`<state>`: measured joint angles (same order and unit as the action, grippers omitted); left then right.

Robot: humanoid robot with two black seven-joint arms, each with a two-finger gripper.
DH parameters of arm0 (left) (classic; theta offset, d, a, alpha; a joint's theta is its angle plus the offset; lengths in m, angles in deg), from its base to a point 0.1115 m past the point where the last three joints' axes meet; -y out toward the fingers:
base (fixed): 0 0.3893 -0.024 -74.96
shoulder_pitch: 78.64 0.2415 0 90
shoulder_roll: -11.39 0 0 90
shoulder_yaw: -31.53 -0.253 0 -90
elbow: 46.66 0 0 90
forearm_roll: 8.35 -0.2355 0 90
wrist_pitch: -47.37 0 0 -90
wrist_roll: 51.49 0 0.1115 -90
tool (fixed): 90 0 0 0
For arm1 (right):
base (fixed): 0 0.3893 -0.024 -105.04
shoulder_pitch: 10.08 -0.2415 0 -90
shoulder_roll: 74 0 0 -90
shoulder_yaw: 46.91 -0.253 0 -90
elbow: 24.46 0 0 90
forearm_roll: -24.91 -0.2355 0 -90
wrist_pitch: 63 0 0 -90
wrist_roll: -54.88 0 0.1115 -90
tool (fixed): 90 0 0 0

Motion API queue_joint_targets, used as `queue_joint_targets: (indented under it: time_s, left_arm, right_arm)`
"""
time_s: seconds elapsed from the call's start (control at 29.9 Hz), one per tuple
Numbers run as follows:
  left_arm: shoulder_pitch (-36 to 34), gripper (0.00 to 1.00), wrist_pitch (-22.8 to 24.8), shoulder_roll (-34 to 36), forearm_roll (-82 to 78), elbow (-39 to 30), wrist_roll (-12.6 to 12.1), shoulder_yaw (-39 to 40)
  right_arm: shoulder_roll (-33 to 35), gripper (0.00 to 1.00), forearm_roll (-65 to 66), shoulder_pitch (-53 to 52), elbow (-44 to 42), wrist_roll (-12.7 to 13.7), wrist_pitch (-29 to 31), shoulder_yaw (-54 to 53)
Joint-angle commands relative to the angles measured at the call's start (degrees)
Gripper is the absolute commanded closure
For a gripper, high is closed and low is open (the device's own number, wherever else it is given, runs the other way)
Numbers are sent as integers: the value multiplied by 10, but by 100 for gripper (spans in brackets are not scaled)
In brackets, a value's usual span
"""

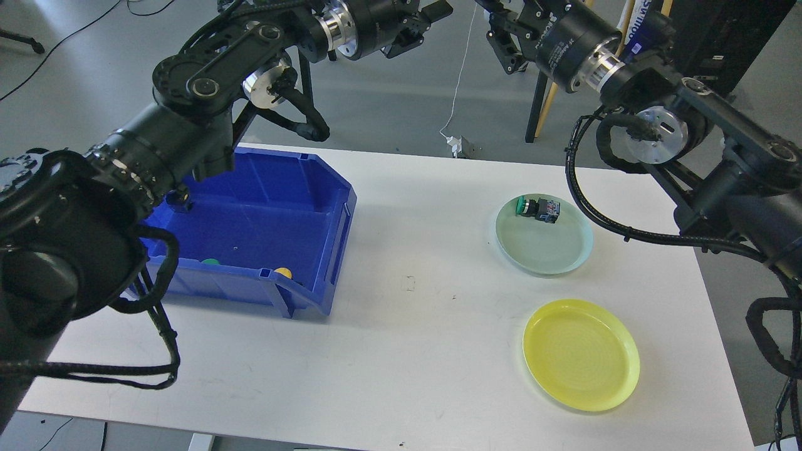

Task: Pass button and place on color plate
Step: 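Grasp the button with the right gripper and open the left gripper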

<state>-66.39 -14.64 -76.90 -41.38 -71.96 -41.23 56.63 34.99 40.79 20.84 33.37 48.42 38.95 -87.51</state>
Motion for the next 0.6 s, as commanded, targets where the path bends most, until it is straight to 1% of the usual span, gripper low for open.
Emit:
queue_joint_targets:
  time_s: [0.0, 0.2, 0.27, 0.4, 0.47, 0.57]
  left_arm:
    - [0, 2, 0, -1, -1, -1, 0, -3]
    - [-1, 2, 0, 2, -2, -9, 0, -6]
    - [-2, 2, 0, 8, -2, -9, -1, -6]
    - [-2, 2, 0, 22, -5, -9, -1, -6]
    - [0, 2, 0, 41, -5, -9, 1, -6]
    - [1, 2, 0, 85, -5, -9, 5, -5]
  right_arm:
    - [2, 83, 0, 0, 0, 0, 0, 1]
    - [12, 83, 1, -12, -24, 2, 1, 3]
    - [26, 83, 1, -14, -35, 5, 3, 3]
    - [72, 83, 1, -9, -35, 11, 3, 4]
    - [99, 82, 0, 5, -34, 16, 3, 8]
    - [160, 82, -1, 47, -23, 18, 8, 44]
